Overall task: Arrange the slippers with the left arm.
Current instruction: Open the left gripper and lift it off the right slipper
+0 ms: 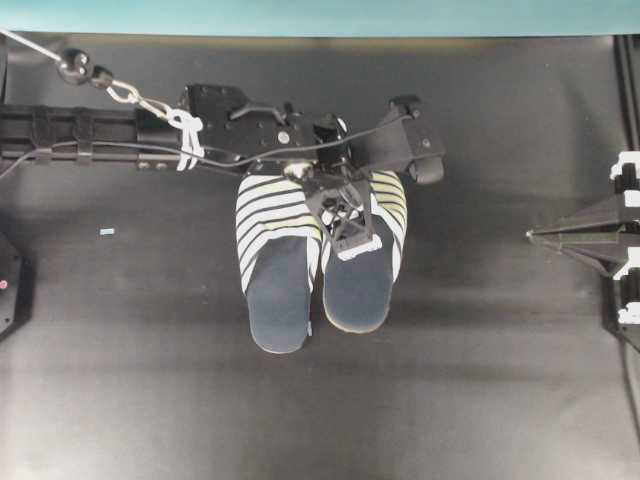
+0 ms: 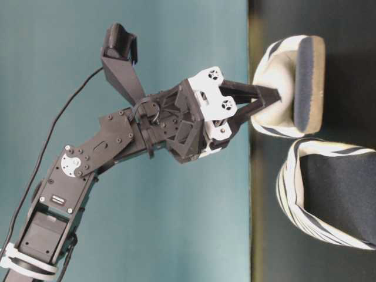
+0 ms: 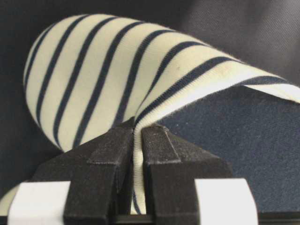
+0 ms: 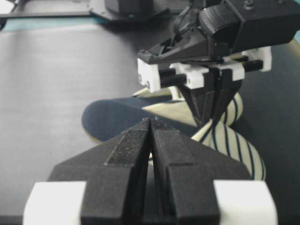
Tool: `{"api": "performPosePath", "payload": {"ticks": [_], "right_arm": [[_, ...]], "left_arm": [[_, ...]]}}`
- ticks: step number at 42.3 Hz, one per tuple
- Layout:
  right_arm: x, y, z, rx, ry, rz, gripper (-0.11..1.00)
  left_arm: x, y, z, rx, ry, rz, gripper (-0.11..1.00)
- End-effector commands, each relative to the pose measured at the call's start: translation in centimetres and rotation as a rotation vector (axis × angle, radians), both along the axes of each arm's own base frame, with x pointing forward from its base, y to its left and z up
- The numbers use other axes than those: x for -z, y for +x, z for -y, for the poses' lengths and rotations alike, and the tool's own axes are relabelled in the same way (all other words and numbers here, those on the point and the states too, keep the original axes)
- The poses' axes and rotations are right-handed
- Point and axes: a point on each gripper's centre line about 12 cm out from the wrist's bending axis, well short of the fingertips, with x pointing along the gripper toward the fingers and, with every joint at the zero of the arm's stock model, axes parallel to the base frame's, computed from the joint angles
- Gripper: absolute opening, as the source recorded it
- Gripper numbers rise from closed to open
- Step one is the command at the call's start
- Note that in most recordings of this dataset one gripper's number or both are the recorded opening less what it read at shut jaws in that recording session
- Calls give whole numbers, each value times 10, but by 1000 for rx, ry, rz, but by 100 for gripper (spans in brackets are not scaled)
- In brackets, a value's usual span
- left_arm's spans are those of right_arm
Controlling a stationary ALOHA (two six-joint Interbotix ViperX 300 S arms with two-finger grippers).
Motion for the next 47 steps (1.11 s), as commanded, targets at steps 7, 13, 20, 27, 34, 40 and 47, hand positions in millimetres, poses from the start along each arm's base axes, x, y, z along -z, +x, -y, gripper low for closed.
{"api": "performPosePath", "payload": {"ticks": [7,13,20,27,34,40,47], "right_arm": [[-2,1,0,-2,6,8,1],[-2,1,0,-2,8,9,1],[-2,1,0,-2,8,11,1],[-1,1,0,-2,8,11,1],[-1,1,0,-2,8,8,1],[1,1,0,-2,6,3,1],[0,-1,0,-2,6,11,1]], "left_arm": [[1,1,3,-4,-4,3,12],[4,1,3,-4,-4,-2,36],[3,1,5,0,-4,-2,70],[1,2,9,19,2,3,85],[-13,3,14,52,17,31,84],[-43,0,20,101,50,108,84],[-89,-16,36,152,88,259,84]]}}
